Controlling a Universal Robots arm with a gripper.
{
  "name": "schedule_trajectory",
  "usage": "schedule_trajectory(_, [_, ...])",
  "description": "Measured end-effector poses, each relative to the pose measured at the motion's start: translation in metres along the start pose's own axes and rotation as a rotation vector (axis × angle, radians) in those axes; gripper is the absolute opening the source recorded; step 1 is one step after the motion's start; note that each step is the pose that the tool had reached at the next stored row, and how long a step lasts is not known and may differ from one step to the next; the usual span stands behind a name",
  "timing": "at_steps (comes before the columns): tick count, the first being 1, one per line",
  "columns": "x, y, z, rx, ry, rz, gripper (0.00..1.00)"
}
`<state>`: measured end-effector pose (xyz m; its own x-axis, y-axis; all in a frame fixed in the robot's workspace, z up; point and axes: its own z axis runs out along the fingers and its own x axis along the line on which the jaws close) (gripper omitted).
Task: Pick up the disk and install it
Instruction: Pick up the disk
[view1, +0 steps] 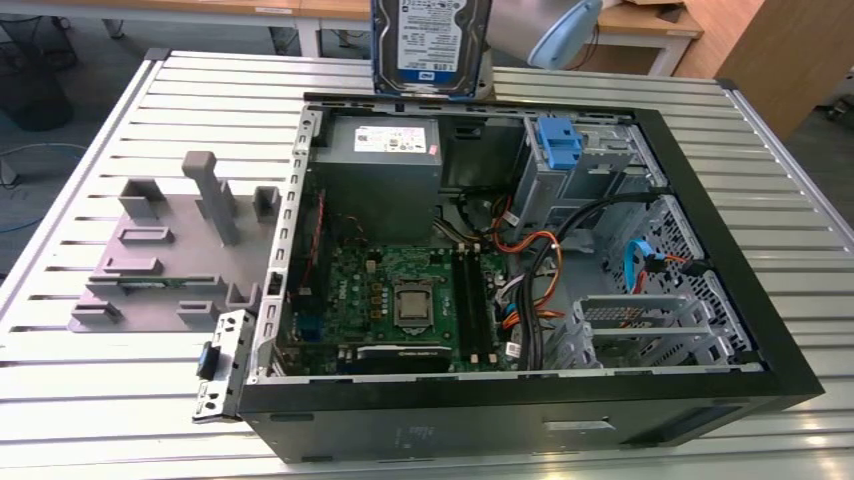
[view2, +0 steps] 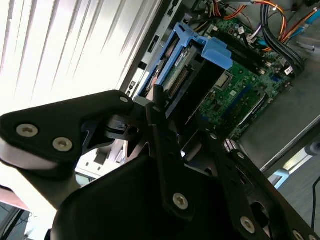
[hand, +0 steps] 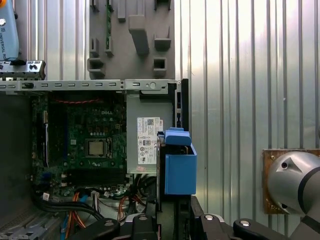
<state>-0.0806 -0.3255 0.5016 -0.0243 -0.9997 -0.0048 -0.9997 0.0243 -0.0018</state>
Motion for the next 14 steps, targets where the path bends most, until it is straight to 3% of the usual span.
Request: schedule_trajectory(14, [-0.0004, -0.0160, 0.0000, 0.0000, 0.0000, 0.000, 0.35])
